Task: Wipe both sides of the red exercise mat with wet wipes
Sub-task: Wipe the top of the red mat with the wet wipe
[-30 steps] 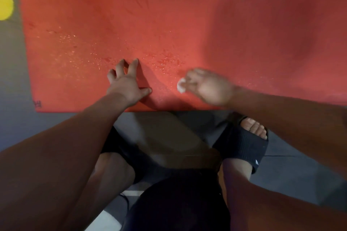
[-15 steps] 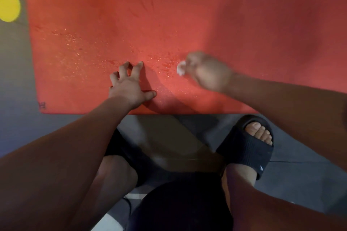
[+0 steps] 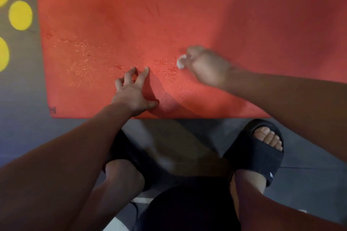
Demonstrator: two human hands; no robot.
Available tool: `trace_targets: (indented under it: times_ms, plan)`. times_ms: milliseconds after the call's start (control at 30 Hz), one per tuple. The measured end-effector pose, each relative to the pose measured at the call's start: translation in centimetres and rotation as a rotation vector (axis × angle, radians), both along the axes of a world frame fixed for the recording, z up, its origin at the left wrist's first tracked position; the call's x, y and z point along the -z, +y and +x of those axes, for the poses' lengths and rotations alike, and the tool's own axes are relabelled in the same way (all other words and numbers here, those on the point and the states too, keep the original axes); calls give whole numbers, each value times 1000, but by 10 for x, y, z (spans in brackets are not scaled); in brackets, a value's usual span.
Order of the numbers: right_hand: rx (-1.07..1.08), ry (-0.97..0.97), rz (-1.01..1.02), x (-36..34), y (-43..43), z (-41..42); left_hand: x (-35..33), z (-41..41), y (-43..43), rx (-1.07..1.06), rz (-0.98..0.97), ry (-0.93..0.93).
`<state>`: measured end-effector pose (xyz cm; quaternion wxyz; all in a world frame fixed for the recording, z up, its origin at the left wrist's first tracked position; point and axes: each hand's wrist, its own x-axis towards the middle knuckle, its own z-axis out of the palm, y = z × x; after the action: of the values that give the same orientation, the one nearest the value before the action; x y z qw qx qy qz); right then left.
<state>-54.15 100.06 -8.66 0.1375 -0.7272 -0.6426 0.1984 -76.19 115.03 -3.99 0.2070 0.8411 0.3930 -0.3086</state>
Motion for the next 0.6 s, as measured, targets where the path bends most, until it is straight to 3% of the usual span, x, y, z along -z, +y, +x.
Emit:
trace_targets:
  times_ms: [67, 133, 267, 333, 500, 600]
  plan:
    - [192, -65, -11, 8, 16, 12, -5, 1, 6, 49, -15, 28]
    - [173, -27, -33, 5, 18, -3, -10, 3, 13, 121, -9, 69]
    - [-348, 73, 17, -2, -14, -62, -11, 0, 14, 184, 3, 99]
    - [-463, 8, 35, 0, -18, -58, -8, -2, 11, 185, -2, 105]
    - [61, -133, 40, -3, 35, -3, -13, -2, 17, 191, 29, 54]
    - [40, -102, -7, -8, 35, -23, -13, -8, 18, 160, 112, 93]
